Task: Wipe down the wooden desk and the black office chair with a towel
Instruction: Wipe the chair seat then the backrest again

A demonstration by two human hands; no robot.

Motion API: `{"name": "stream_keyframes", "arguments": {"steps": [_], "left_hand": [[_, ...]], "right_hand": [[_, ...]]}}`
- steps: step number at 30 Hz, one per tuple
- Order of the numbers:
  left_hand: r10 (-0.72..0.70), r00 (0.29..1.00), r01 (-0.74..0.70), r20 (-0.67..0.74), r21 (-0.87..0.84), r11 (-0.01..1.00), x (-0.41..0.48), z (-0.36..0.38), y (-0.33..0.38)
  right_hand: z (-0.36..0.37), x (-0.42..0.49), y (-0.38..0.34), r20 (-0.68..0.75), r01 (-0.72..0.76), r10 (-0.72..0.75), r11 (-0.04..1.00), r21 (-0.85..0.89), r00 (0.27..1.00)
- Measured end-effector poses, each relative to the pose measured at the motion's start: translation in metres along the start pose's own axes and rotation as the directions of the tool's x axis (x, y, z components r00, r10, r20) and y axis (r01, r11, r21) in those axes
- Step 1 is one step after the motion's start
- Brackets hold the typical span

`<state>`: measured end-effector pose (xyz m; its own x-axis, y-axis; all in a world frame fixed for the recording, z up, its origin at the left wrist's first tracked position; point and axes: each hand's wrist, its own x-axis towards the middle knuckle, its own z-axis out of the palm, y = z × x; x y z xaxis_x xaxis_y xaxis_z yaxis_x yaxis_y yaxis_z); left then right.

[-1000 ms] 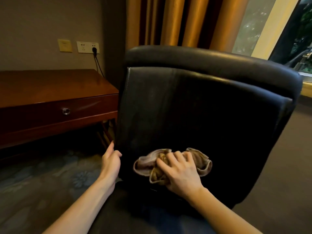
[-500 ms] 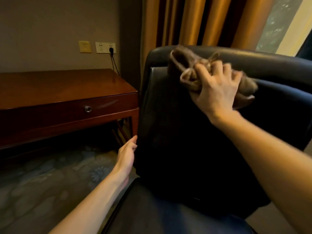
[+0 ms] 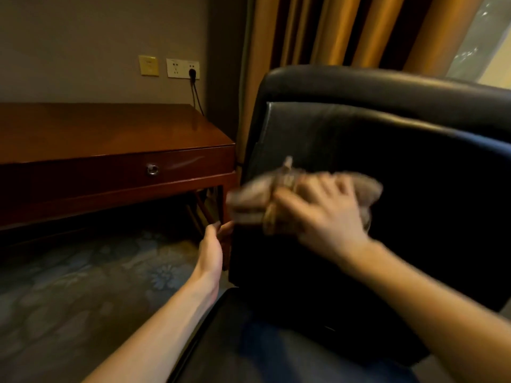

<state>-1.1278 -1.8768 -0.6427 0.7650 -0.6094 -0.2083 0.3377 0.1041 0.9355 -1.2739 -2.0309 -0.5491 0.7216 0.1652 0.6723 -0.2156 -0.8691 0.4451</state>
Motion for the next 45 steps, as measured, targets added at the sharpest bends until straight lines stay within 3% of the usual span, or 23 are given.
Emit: {"name": "stream_keyframes", "arguments": {"steps": [2, 5, 7, 13, 17, 20, 22, 24, 26, 28, 30, 36, 39, 40, 41, 43, 45], "left_hand": [[0.000, 1.000, 0.000, 0.024, 0.009, 1.000, -0.002, -0.001, 0.001], [-0.004, 0.999, 0.003, 0.052, 0.022, 1.000, 0.007, -0.008, -0.003], [-0.005, 0.999, 0.005, 0.052, -0.004, 1.000, 0.014, -0.011, -0.006], [-0.087, 0.995, 0.093, 0.041, -0.203, 0.975, 0.026, -0.014, -0.010], [-0.193, 0.981, 0.191, 0.010, -0.215, 0.958, 0.012, -0.022, -0.021], [-0.183, 0.983, 0.179, -0.001, -0.208, 0.962, 0.002, -0.025, -0.026], [-0.187, 0.982, 0.176, -0.035, -0.207, 0.962, -0.001, -0.023, -0.021], [-0.166, 0.986, 0.160, -0.022, -0.179, 0.971, 0.003, -0.026, -0.015], [-0.129, 0.990, 0.136, 0.052, -0.166, 0.977, 0.003, -0.029, -0.005], [-0.122, 0.990, 0.133, 0.074, -0.172, 0.976, 0.003, -0.031, 0.000], [-0.111, 0.992, 0.119, 0.054, -0.180, 0.976, 0.006, -0.035, 0.000], [-0.146, 0.988, 0.130, -0.043, -0.260, 0.957, 0.005, -0.049, -0.015], [-0.190, 0.980, 0.170, -0.055, -0.258, 0.951, -0.010, -0.049, -0.025], [-0.200, 0.978, 0.177, -0.064, -0.262, 0.949, -0.015, -0.048, -0.027], [-0.216, 0.974, 0.190, -0.072, -0.270, 0.944, -0.018, -0.048, -0.030], [-0.226, 0.970, 0.198, -0.085, -0.253, 0.947, -0.025, -0.047, -0.031], [-0.205, 0.976, 0.184, -0.074, -0.220, 0.958, -0.031, -0.047, -0.034]], "right_hand": [[-0.020, 0.060, 0.037, -0.087, -0.201, 0.191, 0.970, -0.137, 0.978], [-0.020, 0.121, 0.069, -0.009, -0.427, 0.434, 0.882, -0.198, 0.901], [0.001, 0.118, 0.052, 0.013, -0.477, 0.489, 0.855, -0.205, 0.872], [0.070, -0.001, -0.070, 0.191, -0.202, 0.202, 0.979, -0.020, 0.960], [0.077, -0.054, -0.095, 0.392, 0.127, -0.129, 0.991, 0.032, 0.911], [0.054, -0.034, -0.081, 0.342, 0.187, -0.196, 0.981, 0.059, 0.919], [0.031, 0.011, -0.052, 0.144, 0.118, -0.120, 0.993, 0.023, 0.982], [0.007, 0.069, -0.012, -0.008, -0.074, 0.074, 0.993, -0.087, 0.997], [-0.007, 0.124, 0.028, -0.001, -0.270, 0.276, 0.940, -0.208, 0.961], [-0.004, 0.151, 0.045, 0.093, -0.418, 0.442, 0.887, -0.198, 0.892], [0.010, 0.146, 0.032, 0.144, -0.449, 0.480, 0.870, -0.203, 0.865], [0.064, 0.044, -0.061, 0.168, -0.183, 0.211, 0.969, -0.166, 0.963], [0.083, 0.000, -0.092, 0.140, -0.041, 0.061, 0.989, -0.142, 0.988], [0.088, -0.016, -0.101, 0.191, 0.034, -0.005, 0.988, -0.149, 0.982], [0.098, -0.034, -0.110, 0.293, 0.142, -0.092, 0.978, -0.154, 0.952], [0.118, -0.079, -0.122, 0.579, 0.316, -0.181, 0.938, -0.141, 0.795], [0.125, -0.121, -0.120, 0.716, 0.394, -0.221, 0.915, -0.082, 0.662]]}}
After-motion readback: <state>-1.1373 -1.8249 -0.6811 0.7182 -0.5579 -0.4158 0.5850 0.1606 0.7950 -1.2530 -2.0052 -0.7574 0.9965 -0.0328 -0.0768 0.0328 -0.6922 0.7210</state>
